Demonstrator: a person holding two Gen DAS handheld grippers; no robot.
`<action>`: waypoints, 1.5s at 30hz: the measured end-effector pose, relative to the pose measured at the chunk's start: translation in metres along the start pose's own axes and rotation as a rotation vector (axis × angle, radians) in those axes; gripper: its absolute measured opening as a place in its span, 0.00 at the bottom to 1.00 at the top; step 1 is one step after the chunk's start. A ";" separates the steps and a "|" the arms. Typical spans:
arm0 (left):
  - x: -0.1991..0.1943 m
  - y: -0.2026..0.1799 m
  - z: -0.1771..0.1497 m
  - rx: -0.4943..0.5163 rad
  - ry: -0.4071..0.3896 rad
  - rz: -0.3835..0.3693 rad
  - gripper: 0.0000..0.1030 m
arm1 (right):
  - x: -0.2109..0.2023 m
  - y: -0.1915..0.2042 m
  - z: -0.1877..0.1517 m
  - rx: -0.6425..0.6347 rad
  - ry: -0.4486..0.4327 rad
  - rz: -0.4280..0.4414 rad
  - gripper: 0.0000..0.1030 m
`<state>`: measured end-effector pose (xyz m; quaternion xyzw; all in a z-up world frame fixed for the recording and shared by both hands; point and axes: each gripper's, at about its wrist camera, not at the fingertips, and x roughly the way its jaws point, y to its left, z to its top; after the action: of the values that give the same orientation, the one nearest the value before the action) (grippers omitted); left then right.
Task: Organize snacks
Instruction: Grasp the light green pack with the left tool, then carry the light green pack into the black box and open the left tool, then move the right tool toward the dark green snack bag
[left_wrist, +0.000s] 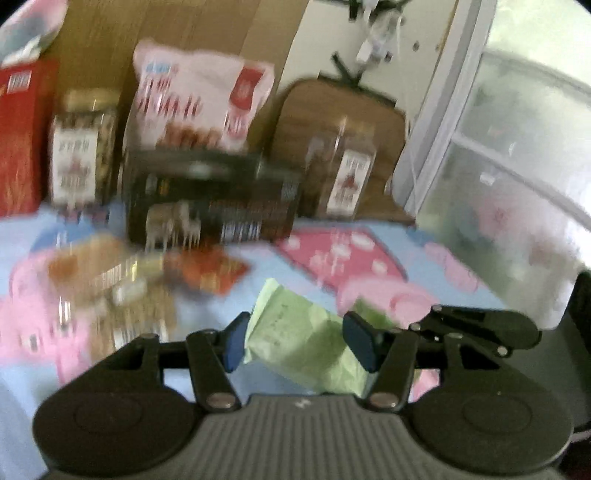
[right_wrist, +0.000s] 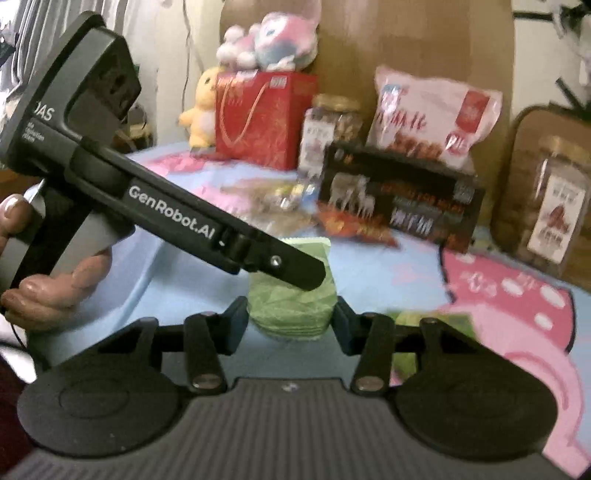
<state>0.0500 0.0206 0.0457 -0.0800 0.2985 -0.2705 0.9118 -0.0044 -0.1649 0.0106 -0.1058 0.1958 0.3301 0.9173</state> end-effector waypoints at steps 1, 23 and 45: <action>0.000 0.000 0.011 0.009 -0.018 0.003 0.53 | -0.001 -0.003 0.005 -0.002 -0.025 -0.013 0.50; 0.092 0.095 0.139 -0.102 -0.119 0.317 0.73 | 0.150 -0.080 0.112 0.092 -0.086 -0.142 0.64; 0.061 0.054 0.106 -0.174 -0.045 0.099 0.69 | -0.038 -0.090 -0.032 0.401 -0.047 -0.293 0.51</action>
<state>0.1772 0.0315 0.0844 -0.1504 0.3037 -0.1963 0.9201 0.0178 -0.2646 0.0039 0.0591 0.2186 0.1505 0.9623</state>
